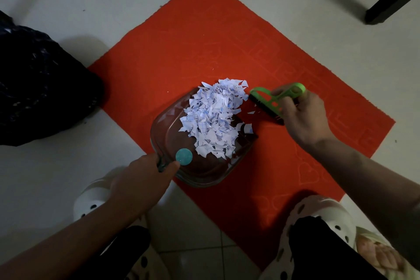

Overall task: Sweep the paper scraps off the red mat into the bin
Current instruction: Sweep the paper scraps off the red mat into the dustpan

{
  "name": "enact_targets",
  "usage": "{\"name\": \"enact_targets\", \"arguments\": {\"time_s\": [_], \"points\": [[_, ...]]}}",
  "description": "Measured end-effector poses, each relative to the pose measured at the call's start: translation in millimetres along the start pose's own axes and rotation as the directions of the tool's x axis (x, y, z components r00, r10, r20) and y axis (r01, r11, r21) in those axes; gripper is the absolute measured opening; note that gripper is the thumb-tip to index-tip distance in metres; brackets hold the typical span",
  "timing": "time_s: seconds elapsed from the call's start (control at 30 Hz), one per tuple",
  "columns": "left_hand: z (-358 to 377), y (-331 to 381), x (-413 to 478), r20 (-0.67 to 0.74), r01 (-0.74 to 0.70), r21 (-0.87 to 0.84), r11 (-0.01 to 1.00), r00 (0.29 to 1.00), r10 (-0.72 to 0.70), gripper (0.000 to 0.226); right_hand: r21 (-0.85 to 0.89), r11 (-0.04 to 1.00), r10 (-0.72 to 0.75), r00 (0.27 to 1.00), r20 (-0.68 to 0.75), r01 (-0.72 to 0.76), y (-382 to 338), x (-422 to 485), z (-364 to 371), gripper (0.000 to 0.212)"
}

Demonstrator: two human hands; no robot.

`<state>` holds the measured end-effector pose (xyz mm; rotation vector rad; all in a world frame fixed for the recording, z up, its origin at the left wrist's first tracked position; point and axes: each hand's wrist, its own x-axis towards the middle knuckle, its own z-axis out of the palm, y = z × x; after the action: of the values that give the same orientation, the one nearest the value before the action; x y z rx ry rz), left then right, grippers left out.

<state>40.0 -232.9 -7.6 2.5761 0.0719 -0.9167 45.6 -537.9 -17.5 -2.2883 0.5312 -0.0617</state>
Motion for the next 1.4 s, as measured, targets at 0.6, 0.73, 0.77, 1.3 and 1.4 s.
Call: {"name": "enact_targets", "arguments": {"time_s": [0.6, 0.73, 0.77, 1.3, 1.4], "points": [[2.8, -5.9, 2.0, -0.028, -0.008, 0.025, 1.0, 1.0, 0.009, 0.038, 0.036, 0.999, -0.026, 0.999, -0.047, 0.028, -6.3, -10.2, 6.3, 0.024], [3.3, -8.2, 3.3, -0.039, -0.007, 0.028, 1.0, 0.999, 0.008, 0.039, -0.043, 0.999, 0.017, 1.0, -0.022, -0.018, -1.6, -9.3, 7.2, 0.024], [3.5, -8.8, 3.7, -0.037, -0.007, 0.028, 1.0, 0.999, 0.008, 0.039, -0.039, 0.999, 0.007, 1.0, 0.005, -0.006, -2.9, -13.5, 10.4, 0.024], [4.9, -15.0, 5.9, -0.066, -0.016, 0.065, 0.998, 0.998, 0.02, 0.039, -0.022, 0.993, -0.12, 0.992, -0.04, 0.119, -22.8, 33.7, 28.0, 0.029], [2.7, -15.3, 6.9, -0.063, -0.017, 0.071, 0.997, 0.998, 0.021, 0.039, -0.056, 0.993, -0.099, 0.995, 0.014, 0.1, -24.1, 43.4, 36.7, 0.029]]}}
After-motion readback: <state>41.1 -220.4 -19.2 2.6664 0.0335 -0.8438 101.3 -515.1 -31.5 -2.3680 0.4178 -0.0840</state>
